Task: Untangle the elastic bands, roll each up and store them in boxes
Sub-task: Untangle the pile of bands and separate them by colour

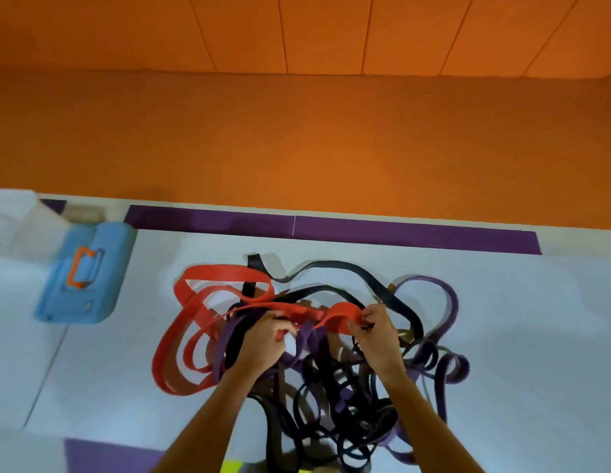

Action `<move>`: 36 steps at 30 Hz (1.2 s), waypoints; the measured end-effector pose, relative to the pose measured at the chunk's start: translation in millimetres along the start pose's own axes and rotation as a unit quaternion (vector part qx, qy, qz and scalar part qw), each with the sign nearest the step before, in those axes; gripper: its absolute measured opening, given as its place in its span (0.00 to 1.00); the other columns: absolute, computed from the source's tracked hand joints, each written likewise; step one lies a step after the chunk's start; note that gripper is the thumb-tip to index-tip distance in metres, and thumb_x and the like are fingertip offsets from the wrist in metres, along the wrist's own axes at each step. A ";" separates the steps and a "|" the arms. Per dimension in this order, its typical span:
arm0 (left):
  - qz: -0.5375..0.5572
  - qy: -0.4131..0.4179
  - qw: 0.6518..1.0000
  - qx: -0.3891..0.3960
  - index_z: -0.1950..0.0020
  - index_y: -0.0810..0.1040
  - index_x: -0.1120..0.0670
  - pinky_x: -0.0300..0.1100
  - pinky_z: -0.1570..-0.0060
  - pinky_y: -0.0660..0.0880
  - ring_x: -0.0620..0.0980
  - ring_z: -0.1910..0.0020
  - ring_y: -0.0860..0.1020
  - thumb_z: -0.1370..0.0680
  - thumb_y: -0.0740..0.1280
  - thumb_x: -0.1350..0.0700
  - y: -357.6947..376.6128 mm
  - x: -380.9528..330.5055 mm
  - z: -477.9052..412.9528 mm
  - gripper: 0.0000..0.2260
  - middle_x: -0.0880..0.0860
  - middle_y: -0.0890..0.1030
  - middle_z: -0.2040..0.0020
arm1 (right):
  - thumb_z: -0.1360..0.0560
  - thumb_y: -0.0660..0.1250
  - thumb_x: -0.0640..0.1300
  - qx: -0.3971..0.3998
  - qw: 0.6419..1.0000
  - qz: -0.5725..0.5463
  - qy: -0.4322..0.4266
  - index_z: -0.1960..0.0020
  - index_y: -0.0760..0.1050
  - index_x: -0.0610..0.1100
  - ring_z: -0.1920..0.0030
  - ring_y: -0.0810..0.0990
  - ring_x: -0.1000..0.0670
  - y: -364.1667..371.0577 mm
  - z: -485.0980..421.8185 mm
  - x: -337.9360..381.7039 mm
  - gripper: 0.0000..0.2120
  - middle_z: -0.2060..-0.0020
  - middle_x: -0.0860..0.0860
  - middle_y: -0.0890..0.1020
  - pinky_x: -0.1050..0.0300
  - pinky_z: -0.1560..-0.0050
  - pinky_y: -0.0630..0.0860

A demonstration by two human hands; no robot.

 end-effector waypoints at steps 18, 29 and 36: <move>0.062 0.103 0.988 0.095 0.46 0.88 0.45 0.54 0.42 0.79 0.43 0.45 0.82 0.26 0.76 0.50 24.9 -4.6 21.4 0.09 0.42 0.85 0.46 | 0.19 0.71 0.48 0.041 0.999 -0.024 0.000 0.36 0.74 0.58 0.55 0.87 0.57 -3.2 35.5 -5.1 0.14 0.55 0.58 0.87 0.55 0.55 0.83; -0.051 0.094 0.987 0.117 0.46 0.72 0.40 0.55 0.37 0.64 0.51 0.40 0.74 0.35 0.66 0.25 21.1 -7.6 60.6 0.25 0.43 0.79 0.48 | 0.16 0.63 0.39 -0.029 0.988 -0.151 0.033 0.44 0.69 0.47 0.53 0.86 0.49 38.4 108.9 3.6 0.05 0.53 0.47 0.84 0.43 0.48 0.81; 0.202 -0.042 0.959 0.196 0.24 0.72 0.46 0.50 0.27 0.64 0.55 0.26 0.72 0.14 0.50 0.34 16.8 26.2 73.9 0.26 0.44 0.77 0.33 | 0.16 0.61 0.44 -0.066 0.992 0.110 0.006 0.42 0.74 0.54 0.52 0.81 0.48 20.6 130.6 -2.0 0.07 0.47 0.47 0.82 0.51 0.51 0.77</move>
Point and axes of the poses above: each hand's wrist, its own z-axis away from the middle knuckle, its own y-axis out of the palm, x = y × z, the point moved 7 cm from there along -z, towards the middle knuckle
